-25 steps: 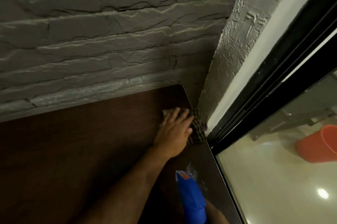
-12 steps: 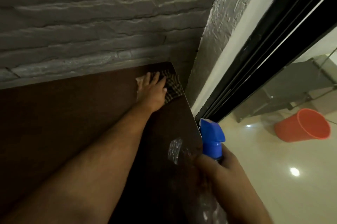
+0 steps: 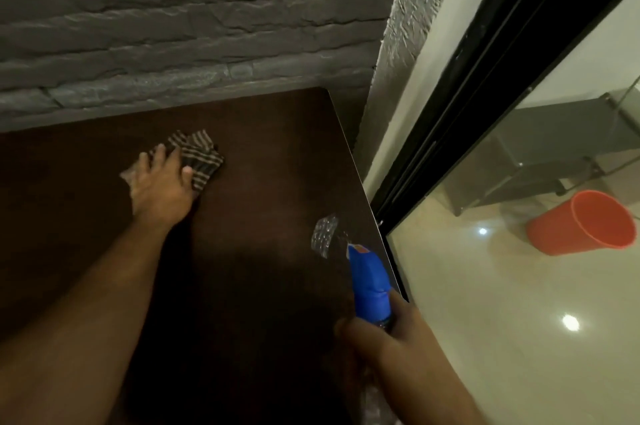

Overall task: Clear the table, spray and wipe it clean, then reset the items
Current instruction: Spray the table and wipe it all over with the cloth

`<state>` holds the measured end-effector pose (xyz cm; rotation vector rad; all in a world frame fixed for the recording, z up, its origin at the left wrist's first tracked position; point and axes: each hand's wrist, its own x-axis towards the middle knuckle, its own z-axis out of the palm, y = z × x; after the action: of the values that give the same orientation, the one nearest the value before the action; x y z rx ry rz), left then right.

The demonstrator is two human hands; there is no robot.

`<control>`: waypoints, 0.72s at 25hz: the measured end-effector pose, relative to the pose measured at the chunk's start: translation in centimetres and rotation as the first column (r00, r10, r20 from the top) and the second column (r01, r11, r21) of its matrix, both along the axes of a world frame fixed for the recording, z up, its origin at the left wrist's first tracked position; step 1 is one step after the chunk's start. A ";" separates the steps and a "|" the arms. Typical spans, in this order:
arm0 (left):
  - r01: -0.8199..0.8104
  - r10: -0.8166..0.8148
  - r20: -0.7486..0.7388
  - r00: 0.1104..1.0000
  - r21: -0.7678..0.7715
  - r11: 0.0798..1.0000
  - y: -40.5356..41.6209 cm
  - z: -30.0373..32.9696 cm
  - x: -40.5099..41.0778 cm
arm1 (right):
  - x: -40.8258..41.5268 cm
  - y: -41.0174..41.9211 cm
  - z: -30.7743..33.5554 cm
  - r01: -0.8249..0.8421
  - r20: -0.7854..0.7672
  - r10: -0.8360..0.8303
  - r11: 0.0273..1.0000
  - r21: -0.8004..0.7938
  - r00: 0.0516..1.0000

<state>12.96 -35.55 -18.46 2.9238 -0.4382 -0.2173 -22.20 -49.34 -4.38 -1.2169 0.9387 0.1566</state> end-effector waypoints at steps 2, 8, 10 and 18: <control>-0.020 0.019 -0.005 1.000 -0.028 0.999 -2.7 0.6 -2.8 | -1.5 0.9 0.2 -0.040 -0.010 0.040 0.999 0.007 0.999; 0.249 -0.250 0.007 0.968 -0.094 0.964 -1.0 0.3 -18.4 | -5.0 2.1 0.8 -0.156 -0.038 0.154 0.987 -0.036 0.987; 0.167 -0.169 -0.022 0.985 -0.085 0.982 3.1 0.4 -21.3 | -6.1 2.4 0.8 -0.182 -0.048 0.178 0.979 -0.097 0.983; 0.282 -0.279 0.044 0.959 -0.086 0.956 3.1 1.0 -20.7 | -6.5 3.7 -0.3 -0.286 -0.085 0.277 0.951 -0.119 0.957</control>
<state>-7.74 -32.43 -17.41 2.7694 -0.8464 -0.1836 -28.66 -45.64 -4.70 -1.4725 0.8386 0.3706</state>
